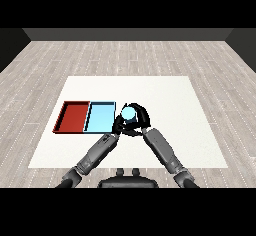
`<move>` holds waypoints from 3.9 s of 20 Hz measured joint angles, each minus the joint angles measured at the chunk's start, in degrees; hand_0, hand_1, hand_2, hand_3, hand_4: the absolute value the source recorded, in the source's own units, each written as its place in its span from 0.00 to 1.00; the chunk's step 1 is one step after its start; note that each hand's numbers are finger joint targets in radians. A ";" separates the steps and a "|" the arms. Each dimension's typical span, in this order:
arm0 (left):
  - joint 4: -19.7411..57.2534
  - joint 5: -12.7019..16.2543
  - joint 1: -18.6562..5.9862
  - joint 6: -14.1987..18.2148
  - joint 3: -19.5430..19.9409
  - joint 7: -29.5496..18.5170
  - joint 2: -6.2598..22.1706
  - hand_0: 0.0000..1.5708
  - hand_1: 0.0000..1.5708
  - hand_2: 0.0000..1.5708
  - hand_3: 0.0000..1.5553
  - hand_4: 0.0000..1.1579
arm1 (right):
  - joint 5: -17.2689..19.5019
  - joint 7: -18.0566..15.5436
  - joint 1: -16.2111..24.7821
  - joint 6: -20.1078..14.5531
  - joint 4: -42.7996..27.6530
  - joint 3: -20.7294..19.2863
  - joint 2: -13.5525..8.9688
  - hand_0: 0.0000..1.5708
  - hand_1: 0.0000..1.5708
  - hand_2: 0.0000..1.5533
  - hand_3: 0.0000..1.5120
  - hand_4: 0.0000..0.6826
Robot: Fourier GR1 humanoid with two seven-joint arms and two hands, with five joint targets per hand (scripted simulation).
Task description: Pick the blue can and put it in the blue box
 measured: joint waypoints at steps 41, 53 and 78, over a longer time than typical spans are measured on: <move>6.68 2.93 -5.33 12.73 -3.55 0.71 0.63 1.00 1.00 0.99 0.94 0.98 | -0.56 1.74 -2.52 -4.28 -0.23 4.93 -0.55 0.00 0.00 0.00 0.00 0.00; 6.24 0.50 -4.98 12.54 -1.31 1.78 -0.01 1.00 1.00 1.00 0.96 0.99 | 3.55 4.66 -1.10 -3.56 -2.23 2.01 -0.10 0.00 0.00 0.00 0.00 0.00; 14.90 -3.06 -9.17 8.49 14.50 4.49 10.08 1.00 1.00 1.00 0.97 0.96 | -11.67 2.58 16.62 7.47 -25.47 -19.80 -8.58 0.00 0.00 0.00 0.00 0.00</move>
